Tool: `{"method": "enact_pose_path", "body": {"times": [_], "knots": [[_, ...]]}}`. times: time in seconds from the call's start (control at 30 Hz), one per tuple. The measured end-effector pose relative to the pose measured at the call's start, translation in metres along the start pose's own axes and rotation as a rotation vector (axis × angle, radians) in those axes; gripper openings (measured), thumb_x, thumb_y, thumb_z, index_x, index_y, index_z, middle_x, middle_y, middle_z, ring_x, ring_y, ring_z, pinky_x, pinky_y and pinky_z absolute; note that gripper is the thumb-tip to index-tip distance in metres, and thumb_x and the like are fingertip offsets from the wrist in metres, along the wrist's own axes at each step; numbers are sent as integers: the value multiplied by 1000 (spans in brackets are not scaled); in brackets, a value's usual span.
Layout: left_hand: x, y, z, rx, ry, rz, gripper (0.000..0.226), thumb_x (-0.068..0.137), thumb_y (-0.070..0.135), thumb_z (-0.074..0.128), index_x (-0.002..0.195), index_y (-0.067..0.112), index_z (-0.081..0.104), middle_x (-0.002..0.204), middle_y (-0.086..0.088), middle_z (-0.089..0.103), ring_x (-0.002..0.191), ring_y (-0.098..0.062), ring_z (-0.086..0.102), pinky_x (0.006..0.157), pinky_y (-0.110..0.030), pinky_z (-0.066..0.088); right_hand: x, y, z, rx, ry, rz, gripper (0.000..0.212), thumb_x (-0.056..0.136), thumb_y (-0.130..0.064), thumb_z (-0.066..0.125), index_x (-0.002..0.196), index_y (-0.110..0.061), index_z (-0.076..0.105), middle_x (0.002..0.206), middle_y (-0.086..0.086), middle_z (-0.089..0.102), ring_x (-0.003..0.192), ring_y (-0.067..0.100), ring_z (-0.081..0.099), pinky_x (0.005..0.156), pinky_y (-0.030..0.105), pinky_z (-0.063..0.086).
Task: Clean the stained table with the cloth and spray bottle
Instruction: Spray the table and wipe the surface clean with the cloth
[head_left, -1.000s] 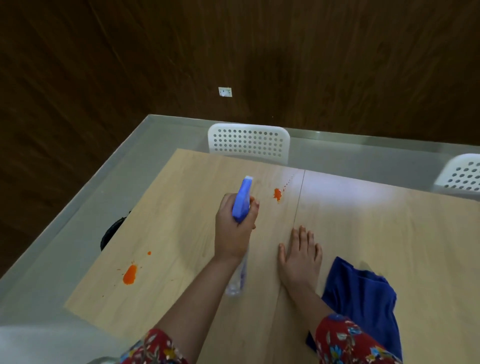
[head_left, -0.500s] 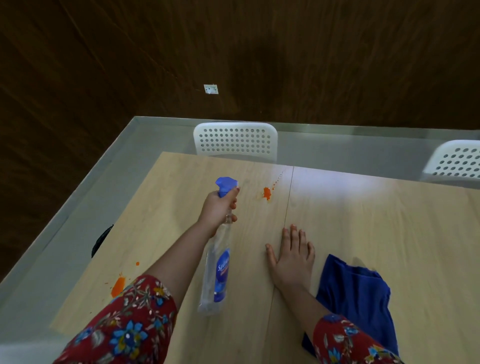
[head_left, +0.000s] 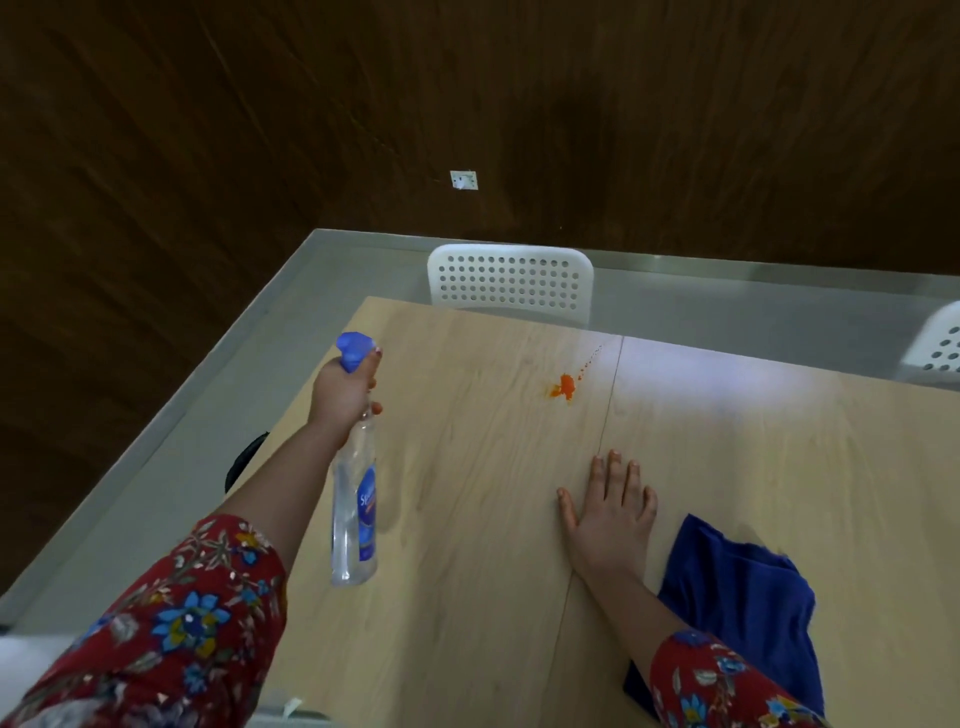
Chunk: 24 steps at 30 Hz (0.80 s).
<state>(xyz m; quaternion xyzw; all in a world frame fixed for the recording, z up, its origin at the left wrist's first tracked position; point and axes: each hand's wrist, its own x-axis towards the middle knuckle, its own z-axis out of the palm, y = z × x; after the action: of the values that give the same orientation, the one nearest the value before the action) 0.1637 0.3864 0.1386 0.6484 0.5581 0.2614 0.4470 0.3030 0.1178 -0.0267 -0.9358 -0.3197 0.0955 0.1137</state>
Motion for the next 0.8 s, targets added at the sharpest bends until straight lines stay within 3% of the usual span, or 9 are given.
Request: {"method": "enact_pose_path", "body": {"times": [0.1, 0.23, 0.37, 0.53, 0.67, 0.8], "knots": [[5, -9, -27, 54, 78, -17, 39, 94, 43, 57, 89, 5, 58, 76, -8, 57, 46, -19, 58, 57, -30, 46, 0, 0, 0, 2, -6, 4, 78, 92, -60, 0, 155, -14, 0, 163, 7, -3, 149, 27, -5, 119, 46, -3], [-2, -22, -54, 141, 95, -87, 41, 93, 47, 57, 81, 8, 55, 80, -11, 58, 53, -23, 59, 56, -29, 45, 0, 1, 1, -4, -4, 16, 76, 94, -59, 3, 155, -14, 2, 163, 7, -1, 149, 27, -4, 119, 46, -2], [-29, -32, -54, 159, -69, -151, 37, 92, 45, 60, 83, 9, 56, 76, -7, 56, 51, -23, 57, 54, -27, 43, 0, 1, 1, -22, 5, 22, 76, 94, -59, 3, 155, -15, 3, 163, 6, 1, 149, 27, -2, 119, 46, 0], [-65, -25, -28, 52, -169, -108, 38, 92, 44, 60, 79, 9, 57, 70, -6, 54, 45, -20, 52, 45, -21, 44, 2, 1, 3, -15, 2, 18, 75, 95, -59, 6, 155, -14, 6, 163, 6, 2, 149, 27, -2, 119, 46, 2], [-93, -17, -15, -25, -342, -105, 34, 92, 40, 61, 85, 7, 59, 79, -8, 57, 49, -21, 53, 45, -22, 46, 4, 2, 4, -9, -12, 19, 74, 95, -59, 7, 155, -15, 7, 163, 6, 2, 149, 27, -2, 118, 47, 2], [-123, -24, -9, 34, -471, -135, 34, 93, 40, 60, 79, 8, 55, 74, -9, 54, 48, -19, 50, 45, -22, 43, 3, 5, 5, -12, -22, 4, 75, 95, -61, 8, 155, -15, 4, 163, 6, -1, 149, 27, -4, 118, 48, 1]]}}
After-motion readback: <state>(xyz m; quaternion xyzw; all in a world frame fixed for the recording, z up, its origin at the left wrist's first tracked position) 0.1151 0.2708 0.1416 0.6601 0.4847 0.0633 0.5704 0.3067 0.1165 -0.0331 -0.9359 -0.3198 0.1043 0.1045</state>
